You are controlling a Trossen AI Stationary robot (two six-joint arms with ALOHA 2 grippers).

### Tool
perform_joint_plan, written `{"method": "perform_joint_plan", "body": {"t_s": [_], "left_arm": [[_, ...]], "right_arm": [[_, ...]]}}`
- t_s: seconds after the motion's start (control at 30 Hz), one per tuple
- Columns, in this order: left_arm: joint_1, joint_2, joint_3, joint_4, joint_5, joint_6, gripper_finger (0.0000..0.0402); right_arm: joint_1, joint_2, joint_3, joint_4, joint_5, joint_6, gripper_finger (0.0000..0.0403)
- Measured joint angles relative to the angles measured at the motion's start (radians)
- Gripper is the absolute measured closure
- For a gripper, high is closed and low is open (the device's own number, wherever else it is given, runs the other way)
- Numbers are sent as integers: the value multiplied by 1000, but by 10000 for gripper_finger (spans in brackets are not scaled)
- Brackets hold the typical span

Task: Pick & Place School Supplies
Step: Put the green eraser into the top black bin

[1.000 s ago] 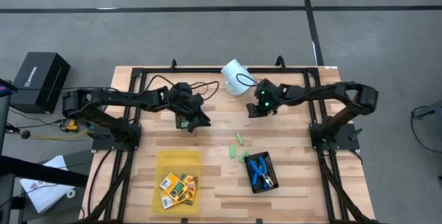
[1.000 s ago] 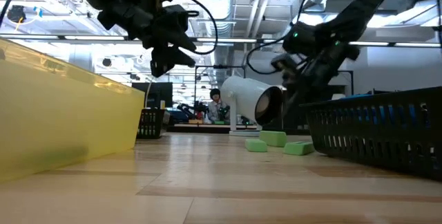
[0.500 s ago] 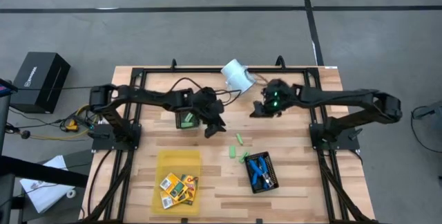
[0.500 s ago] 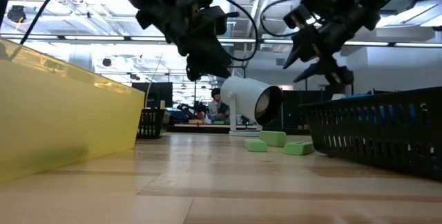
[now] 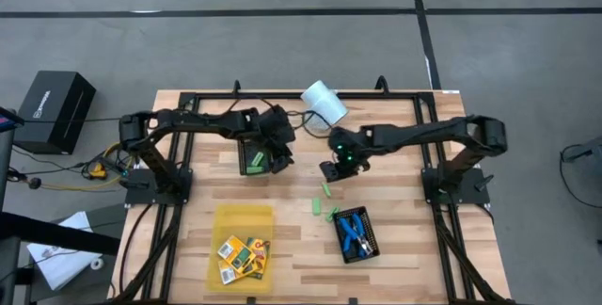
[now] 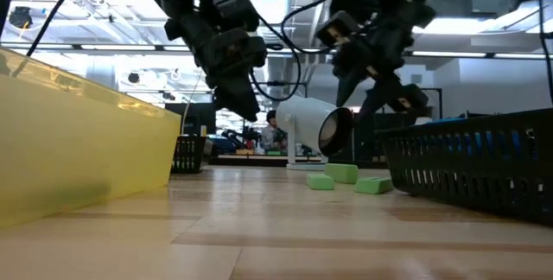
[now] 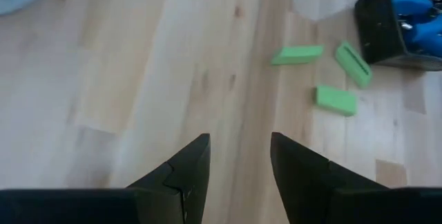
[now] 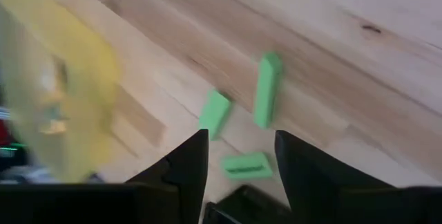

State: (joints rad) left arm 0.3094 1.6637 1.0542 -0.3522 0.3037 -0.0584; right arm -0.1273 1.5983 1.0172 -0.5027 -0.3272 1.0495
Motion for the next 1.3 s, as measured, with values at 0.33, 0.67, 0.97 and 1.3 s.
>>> {"method": "perform_joint_plan", "body": {"t_s": [0.33, 0.67, 0.97, 1.3], "left_arm": [[138, -145, -1, -101, -30, 130, 254], [293, -307, 0, -197, -35, 198, 254], [318, -332, 0, -210, -35, 217, 254], [315, -332, -1, -209, -35, 218, 254]], "right_arm": [[57, 250, 327, -289, 97, -98, 230], [95, 372, 396, -306, 92, -62, 223], [73, 359, 397, -329, 101, -61, 223], [60, 359, 396, -370, 137, -107, 222]]}}
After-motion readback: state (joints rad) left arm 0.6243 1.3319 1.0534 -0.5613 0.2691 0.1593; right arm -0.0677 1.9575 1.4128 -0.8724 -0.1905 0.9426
